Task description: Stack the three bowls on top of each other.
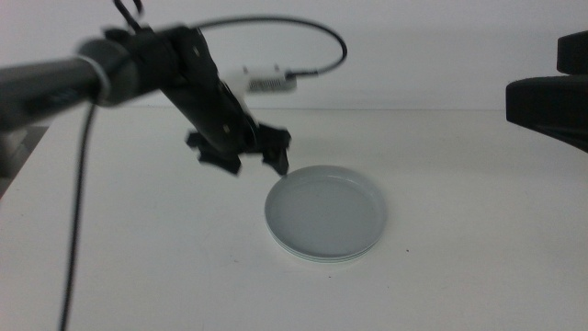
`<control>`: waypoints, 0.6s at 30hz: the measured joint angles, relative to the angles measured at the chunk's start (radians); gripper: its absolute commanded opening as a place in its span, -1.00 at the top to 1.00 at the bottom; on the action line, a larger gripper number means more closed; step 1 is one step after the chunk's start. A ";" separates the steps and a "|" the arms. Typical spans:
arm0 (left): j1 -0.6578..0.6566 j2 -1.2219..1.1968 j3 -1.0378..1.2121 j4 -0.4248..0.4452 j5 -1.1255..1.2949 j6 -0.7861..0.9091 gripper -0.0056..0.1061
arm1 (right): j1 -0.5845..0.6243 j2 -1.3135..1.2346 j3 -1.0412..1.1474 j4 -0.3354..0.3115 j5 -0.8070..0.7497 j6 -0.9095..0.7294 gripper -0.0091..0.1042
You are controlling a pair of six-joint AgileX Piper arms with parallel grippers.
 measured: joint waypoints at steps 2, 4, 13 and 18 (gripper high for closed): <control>0.000 -0.064 0.000 0.046 0.002 -0.023 -0.78 | 0.000 0.000 0.000 0.000 0.000 0.000 -0.77; 0.000 -0.149 0.015 0.099 -0.011 -0.052 -0.78 | 0.000 0.000 0.000 0.000 0.000 0.000 -0.77; 0.000 -0.727 0.343 0.396 -0.157 -0.219 -0.78 | 0.000 0.000 0.000 0.000 0.000 0.000 -0.77; 0.002 -1.004 0.493 0.597 -0.160 -0.365 -0.78 | 0.000 0.000 0.000 0.000 0.000 0.000 -0.77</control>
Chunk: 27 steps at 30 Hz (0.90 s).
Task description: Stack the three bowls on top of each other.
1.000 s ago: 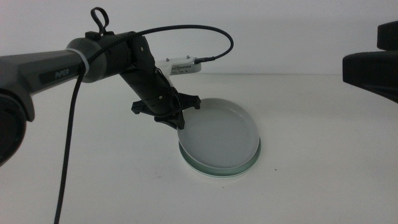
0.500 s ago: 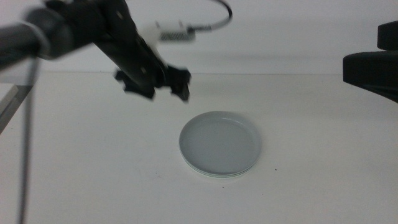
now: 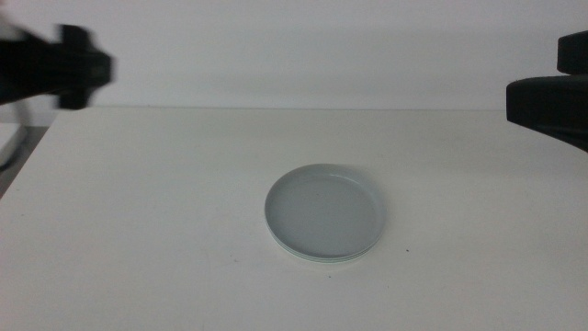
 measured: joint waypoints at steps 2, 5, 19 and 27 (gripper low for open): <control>0.000 -0.071 0.032 0.045 0.008 -0.036 -0.78 | 0.000 0.000 0.000 0.000 0.000 0.000 -0.77; 0.000 -0.144 0.057 0.089 0.023 -0.066 -0.78 | 0.000 0.000 0.000 0.000 0.000 0.000 -0.77; 0.000 -0.195 0.073 0.107 -0.007 -0.018 -0.78 | 0.000 0.000 0.000 0.000 0.000 0.000 -0.77; 0.160 -0.236 0.091 -0.093 -0.093 0.227 -0.78 | 0.000 0.000 0.000 0.000 0.000 0.000 -0.77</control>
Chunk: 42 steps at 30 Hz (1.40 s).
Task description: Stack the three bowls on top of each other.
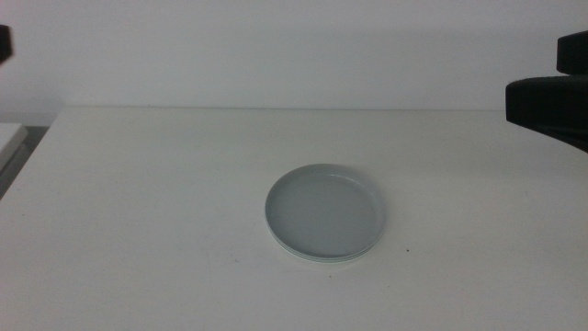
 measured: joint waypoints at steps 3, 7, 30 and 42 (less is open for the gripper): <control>0.072 -0.011 0.000 -0.078 -0.017 0.090 -0.78 | 0.000 0.000 0.000 0.000 0.000 0.000 -0.77; 0.086 -0.011 0.000 -0.105 -0.054 0.120 -0.78 | 0.000 0.000 0.000 0.000 0.000 0.000 -0.77; 0.088 -0.011 0.000 -0.109 -0.079 0.126 -0.78 | -0.041 -0.223 0.292 -0.452 -0.606 0.350 -0.77; 0.088 -0.011 0.000 -0.109 -0.079 0.126 -0.78 | -0.041 -0.370 0.480 -0.654 -0.681 0.374 -0.77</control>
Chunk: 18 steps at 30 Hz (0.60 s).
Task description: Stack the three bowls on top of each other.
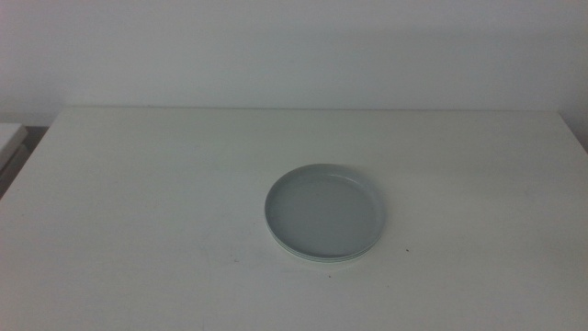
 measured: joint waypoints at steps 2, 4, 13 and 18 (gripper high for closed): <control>0.000 0.000 0.000 0.000 0.000 0.000 -0.78 | 0.000 -0.028 0.053 -0.004 -0.020 0.000 -0.77; 0.000 0.000 0.000 0.000 0.000 0.000 -0.78 | 0.000 -0.059 0.111 -0.006 -0.048 0.002 -0.77; 0.000 -0.147 0.163 0.016 -0.076 0.002 -0.78 | -0.107 -0.220 0.346 0.019 -0.094 0.002 -0.77; 0.000 -0.338 0.411 0.012 -0.198 0.002 -0.78 | -0.176 -0.326 0.478 0.040 -0.113 0.002 -0.77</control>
